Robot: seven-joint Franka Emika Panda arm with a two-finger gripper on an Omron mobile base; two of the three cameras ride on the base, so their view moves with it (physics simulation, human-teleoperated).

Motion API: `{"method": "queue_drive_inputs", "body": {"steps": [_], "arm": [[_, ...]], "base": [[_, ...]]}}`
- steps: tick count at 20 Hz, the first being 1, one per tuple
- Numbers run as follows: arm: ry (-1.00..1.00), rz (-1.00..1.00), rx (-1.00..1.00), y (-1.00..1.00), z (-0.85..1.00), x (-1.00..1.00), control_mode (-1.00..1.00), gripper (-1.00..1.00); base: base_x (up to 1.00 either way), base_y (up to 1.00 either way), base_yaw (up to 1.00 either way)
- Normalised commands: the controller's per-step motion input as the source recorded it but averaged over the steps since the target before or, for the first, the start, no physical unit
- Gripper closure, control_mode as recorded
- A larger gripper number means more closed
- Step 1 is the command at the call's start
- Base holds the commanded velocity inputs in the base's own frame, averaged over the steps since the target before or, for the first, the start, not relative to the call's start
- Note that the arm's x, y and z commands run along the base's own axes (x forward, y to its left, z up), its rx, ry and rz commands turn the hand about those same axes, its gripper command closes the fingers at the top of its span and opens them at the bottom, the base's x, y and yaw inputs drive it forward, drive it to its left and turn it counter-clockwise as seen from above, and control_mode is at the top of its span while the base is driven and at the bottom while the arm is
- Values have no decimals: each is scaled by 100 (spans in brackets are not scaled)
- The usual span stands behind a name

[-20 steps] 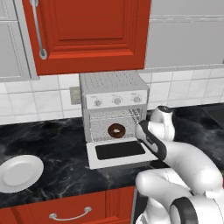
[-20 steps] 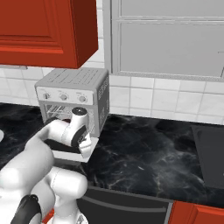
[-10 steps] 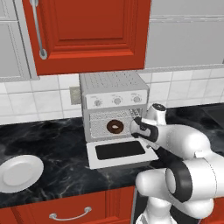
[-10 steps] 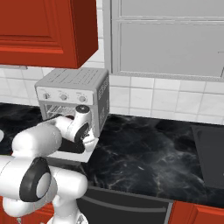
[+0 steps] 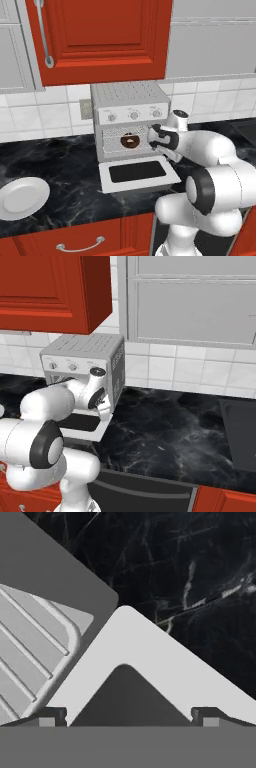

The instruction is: Pick up the bagel from the plate, place it on the toaster oven rack, close the door, and set the timer.

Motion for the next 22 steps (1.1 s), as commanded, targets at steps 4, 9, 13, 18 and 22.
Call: {"method": "queue_drive_inputs", "body": {"steps": [4, 9, 13, 18, 22], "arm": [[-7, 9, 0, 5, 54, -100, -100, -100], [10, 41, -8, 72, 61, -69, -100, -100], [21, 61, -20, 100, 15, -38, -100, -100], [17, 63, -26, 93, 0, -56, -100, -100], [6, 58, -26, 66, -1, -50, -100, -100]], "base": [[0, 0, 0], [0, 0, 0], [0, 0, 0], [0, 0, 0], [0, 0, 0]]}}
